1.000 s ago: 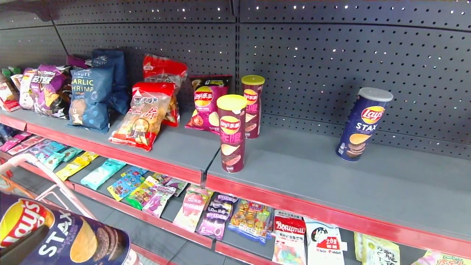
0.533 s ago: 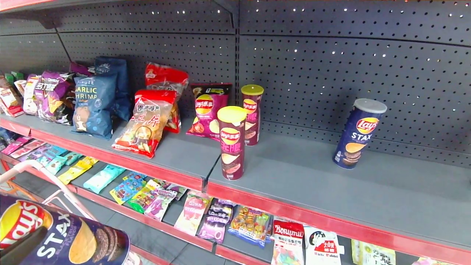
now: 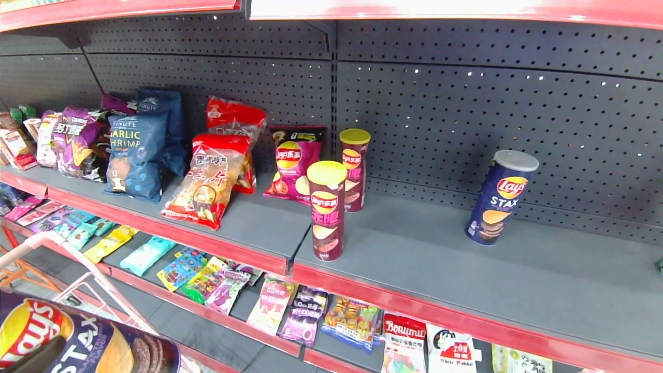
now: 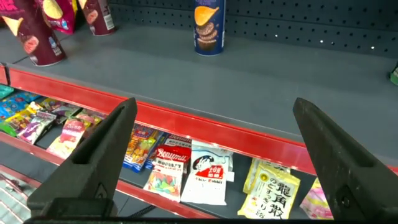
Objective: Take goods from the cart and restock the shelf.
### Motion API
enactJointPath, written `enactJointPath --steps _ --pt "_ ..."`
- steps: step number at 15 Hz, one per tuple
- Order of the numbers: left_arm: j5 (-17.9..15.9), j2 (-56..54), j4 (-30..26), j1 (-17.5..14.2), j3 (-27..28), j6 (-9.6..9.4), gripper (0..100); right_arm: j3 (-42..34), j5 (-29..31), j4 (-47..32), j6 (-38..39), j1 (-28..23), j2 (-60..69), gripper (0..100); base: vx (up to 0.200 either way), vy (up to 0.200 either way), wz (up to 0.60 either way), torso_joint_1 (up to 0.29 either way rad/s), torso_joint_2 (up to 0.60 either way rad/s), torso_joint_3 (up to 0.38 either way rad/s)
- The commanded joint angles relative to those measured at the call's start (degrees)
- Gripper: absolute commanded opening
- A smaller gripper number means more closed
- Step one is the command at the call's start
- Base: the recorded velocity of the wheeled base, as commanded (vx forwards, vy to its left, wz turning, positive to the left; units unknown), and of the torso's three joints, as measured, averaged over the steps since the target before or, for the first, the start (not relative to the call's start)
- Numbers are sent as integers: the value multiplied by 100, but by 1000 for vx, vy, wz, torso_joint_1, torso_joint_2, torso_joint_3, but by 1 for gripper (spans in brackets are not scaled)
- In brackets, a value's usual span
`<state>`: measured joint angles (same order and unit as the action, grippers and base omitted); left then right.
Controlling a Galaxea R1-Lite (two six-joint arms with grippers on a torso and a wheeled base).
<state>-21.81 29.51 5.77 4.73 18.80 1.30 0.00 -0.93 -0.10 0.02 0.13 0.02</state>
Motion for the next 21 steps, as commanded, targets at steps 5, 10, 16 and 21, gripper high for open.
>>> enactJointPath --steps 5,10,16,21 --pt "1 -7 -5 2 -8 1 0 0 -13 1 6 4 -2 100 0 0 0 49 -113 -59" --pt "-8 -33 -5 2 -78 1 0 0 -4 1 6 4 -2 100 0 0 -480 0 -1 1" --pt "-34 -482 -955 19 1 -104 0 0 -4 1 15 4 -2 100 0 0 -300 4 2 0" --pt "1 -552 -1183 10 -25 -245 0 18 -66 -8 -108 31 -82 100 0 0 0 0 0 0"
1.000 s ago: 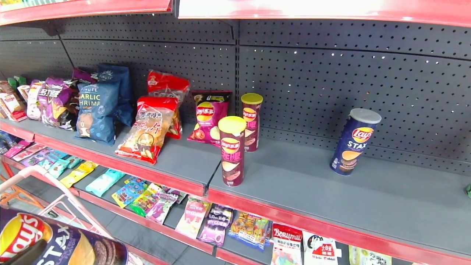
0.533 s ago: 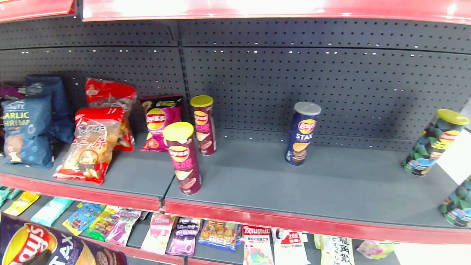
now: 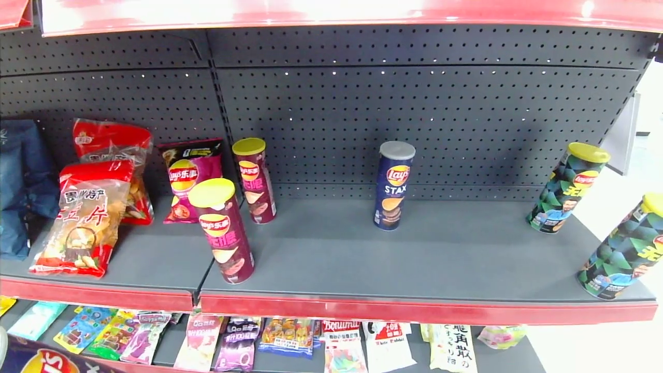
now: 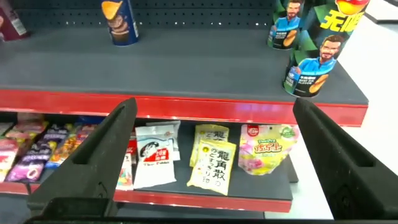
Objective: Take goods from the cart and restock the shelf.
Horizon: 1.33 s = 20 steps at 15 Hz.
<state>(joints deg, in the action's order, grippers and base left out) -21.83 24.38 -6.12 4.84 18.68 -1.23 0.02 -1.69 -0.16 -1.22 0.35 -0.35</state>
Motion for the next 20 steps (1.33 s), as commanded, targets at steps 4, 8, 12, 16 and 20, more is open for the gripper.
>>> enactJointPath --steps 4,8,12,16,20 --pt "4 23 -3 -1 -13 -325 0 2661 -683 -19 359 167 -3278 100 0 0 0 0 0 0" --pt "4 102 6 8 -31 -360 0 3039 -806 315 -950 1142 -5203 100 0 0 0 0 0 0" --pt "-23 32 6 8 -57 -360 0 3654 -613 1044 -854 1793 -6644 100 0 0 0 0 0 0" --pt "-23 23 -3 -1 -66 -360 0 3733 -349 2802 -581 1863 -8349 100 0 0 0 0 0 0" --pt "4 5 -3 -1 -57 -360 0 4058 20 3927 -326 1933 -9501 100 0 0 0 0 0 0"
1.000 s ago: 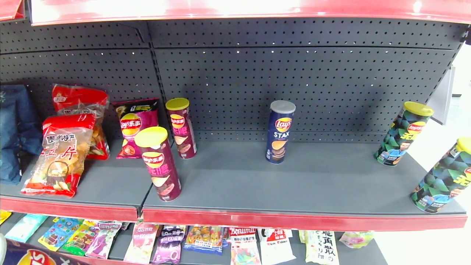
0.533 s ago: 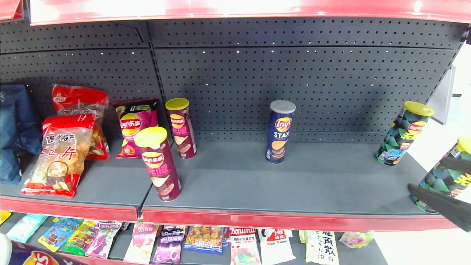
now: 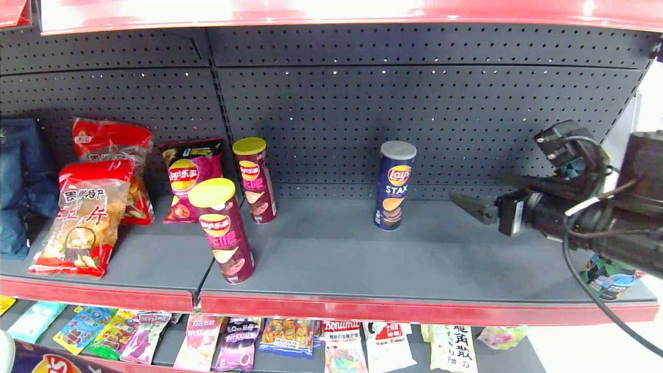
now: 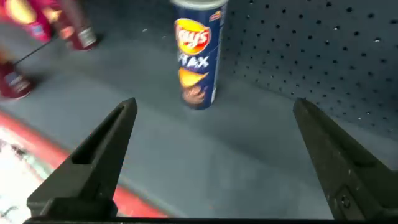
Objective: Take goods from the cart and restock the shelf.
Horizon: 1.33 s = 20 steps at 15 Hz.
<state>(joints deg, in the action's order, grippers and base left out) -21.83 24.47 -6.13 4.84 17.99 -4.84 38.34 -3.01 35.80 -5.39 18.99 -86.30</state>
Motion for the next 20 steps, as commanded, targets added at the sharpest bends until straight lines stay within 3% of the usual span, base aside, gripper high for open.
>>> enactJointPath --steps 1,5,20 --pt "12 -12 -2 -1 11 1 0 385 231 445 214 193 -1073 100 0 0 0 0 0 0" --pt "21 5 -2 -1 2 1 0 877 661 436 337 729 -1557 100 0 0 0 0 0 0" --pt "48 58 -2 -9 2 1 0 2424 1110 463 363 491 -2945 100 0 0 0 0 0 0"
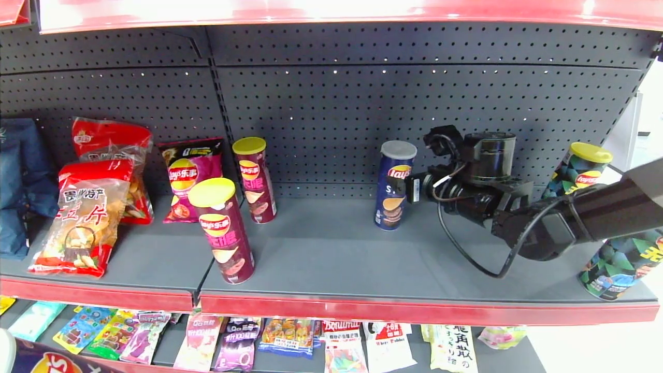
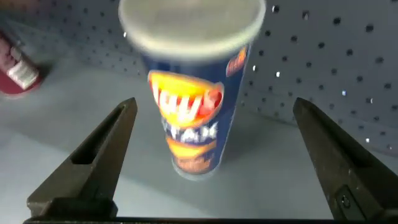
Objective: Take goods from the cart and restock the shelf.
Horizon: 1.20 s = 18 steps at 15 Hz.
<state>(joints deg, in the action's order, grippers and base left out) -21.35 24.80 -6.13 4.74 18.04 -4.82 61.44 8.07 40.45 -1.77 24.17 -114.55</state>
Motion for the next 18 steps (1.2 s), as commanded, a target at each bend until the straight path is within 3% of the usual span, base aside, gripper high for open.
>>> enactJointPath --steps 1,18 --pt "-1 25 -2 0 -2 -2 0 228 10 -2 1 -44 -199 100 0 0 0 0 0 0" --pt "-1 201 7 0 103 -2 0 984 107 -2 1 17 -753 100 0 0 0 0 0 0"
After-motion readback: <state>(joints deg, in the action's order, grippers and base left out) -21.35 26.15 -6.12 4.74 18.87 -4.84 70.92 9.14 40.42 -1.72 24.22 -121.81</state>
